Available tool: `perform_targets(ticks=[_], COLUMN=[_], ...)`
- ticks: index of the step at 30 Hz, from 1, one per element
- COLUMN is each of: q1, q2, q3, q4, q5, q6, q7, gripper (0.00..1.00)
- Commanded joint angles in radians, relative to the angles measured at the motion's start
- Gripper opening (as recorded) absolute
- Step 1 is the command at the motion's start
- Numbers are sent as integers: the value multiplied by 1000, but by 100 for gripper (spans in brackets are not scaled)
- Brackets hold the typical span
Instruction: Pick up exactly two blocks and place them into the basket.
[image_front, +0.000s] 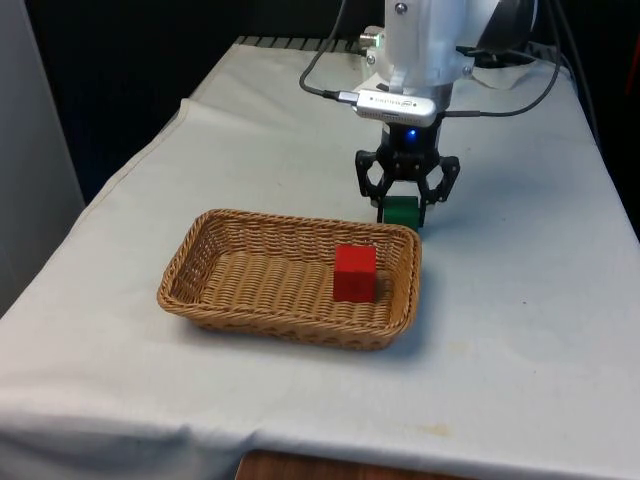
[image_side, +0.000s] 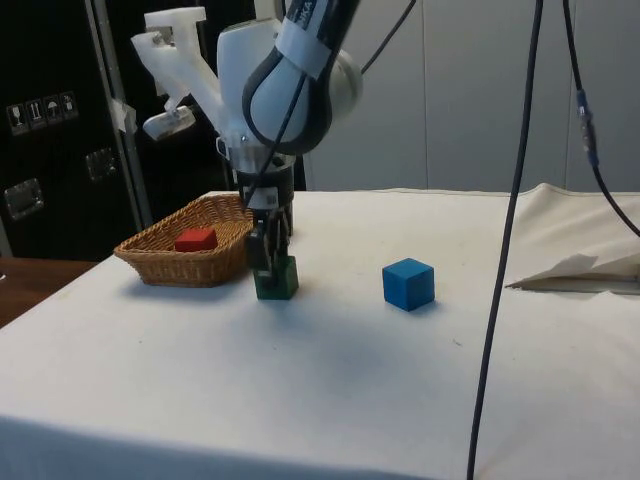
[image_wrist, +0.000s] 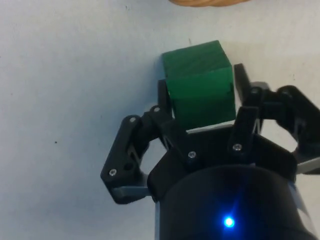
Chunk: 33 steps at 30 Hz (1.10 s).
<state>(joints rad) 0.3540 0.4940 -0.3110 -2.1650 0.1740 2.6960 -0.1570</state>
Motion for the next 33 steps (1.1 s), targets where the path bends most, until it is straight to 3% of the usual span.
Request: perform_targets(ticks=[1, 2, 4, 11, 15, 17, 18, 19, 27, 28, 29, 33], q1=[-1, 0, -1, 0, 9, 9, 0, 9, 8, 0, 7, 3], q2=[0, 1, 0, 0, -38, -52, -37, -59, -127, -121, -134, -168], q3=[3, 0, 3, 3, -13, -15, -3, -15, -23, -11, -24, -32], q4=[-5, 0, -5, -6, -13, -16, -9, -18, -20, -18, -20, -17], q5=[4, 0, 4, 4, -13, -17, -5, -20, -39, -23, -41, -49], q6=[13, 0, 14, 15, -14, -23, -12, -27, -84, -75, -90, -120], q7=[-1, 0, -1, 0, 7, 8, 0, 9, 12, 1, 12, 5], gripper=[14, 5, 0, 1, 1, 1, 1, 1, 1, 1, 1, 1])
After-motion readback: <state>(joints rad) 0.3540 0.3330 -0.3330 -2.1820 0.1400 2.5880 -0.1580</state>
